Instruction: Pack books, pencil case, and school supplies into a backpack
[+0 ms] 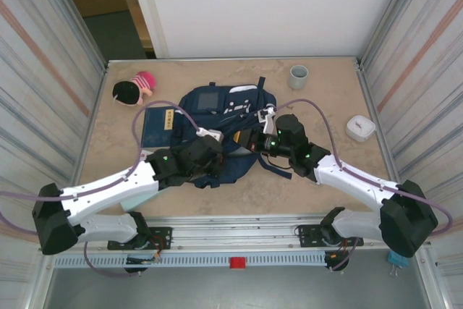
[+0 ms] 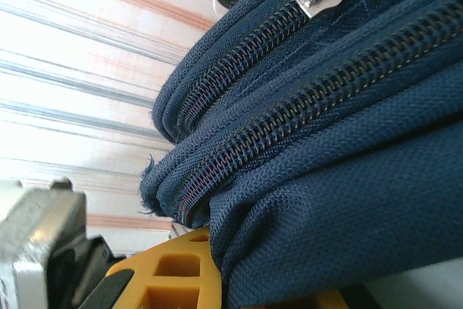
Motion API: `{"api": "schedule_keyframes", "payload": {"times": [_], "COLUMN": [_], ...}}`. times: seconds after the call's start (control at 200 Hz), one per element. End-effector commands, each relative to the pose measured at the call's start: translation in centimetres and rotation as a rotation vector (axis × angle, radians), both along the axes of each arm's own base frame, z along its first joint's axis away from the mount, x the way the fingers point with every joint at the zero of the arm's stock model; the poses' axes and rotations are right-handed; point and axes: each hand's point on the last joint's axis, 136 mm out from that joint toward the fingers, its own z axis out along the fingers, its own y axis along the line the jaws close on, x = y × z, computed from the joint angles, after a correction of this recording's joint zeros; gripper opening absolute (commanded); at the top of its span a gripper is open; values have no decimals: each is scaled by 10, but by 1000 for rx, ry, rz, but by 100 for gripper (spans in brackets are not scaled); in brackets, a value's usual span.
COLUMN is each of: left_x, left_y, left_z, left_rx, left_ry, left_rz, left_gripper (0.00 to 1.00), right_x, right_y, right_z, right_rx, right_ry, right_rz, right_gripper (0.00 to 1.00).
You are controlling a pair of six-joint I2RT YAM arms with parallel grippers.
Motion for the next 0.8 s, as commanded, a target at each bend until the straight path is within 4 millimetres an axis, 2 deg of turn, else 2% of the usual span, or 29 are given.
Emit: {"api": "schedule_keyframes", "payload": {"times": [0.0,0.15,0.23,0.341,0.461,0.526,0.586,0.712,0.767,0.797], "left_x": [-5,-10,-12,-13,-14,-13,-13,-16,-18,-18], "left_y": [20,50,51,29,-2,-16,-28,-47,-53,-56], "left_z": [-3,-12,-9,4,16,22,26,35,37,38], "left_rx": [30,99,60,-69,-206,-258,-295,-329,-346,-353], "left_ry": [10,17,7,-11,21,40,50,52,52,53], "left_rz": [-43,-52,-80,-145,-195,-213,-237,-281,-291,-294], "left_gripper": [0,0,0,0,0,0,0,0,0,0], "right_x": [-7,0,5,10,7,2,-1,-5,-4,-5], "right_y": [-12,-35,-42,-42,-31,-24,-20,-14,-13,-13], "right_z": [27,22,25,29,28,25,22,18,17,14], "right_rx": [27,10,15,38,115,139,147,146,138,131], "right_ry": [-109,-91,-89,-74,-37,-21,-15,-18,-23,-18], "right_rz": [59,71,71,72,34,-2,-43,-106,-120,-122], "right_gripper": [6,7,7,11,48,60,64,65,63,57]}}
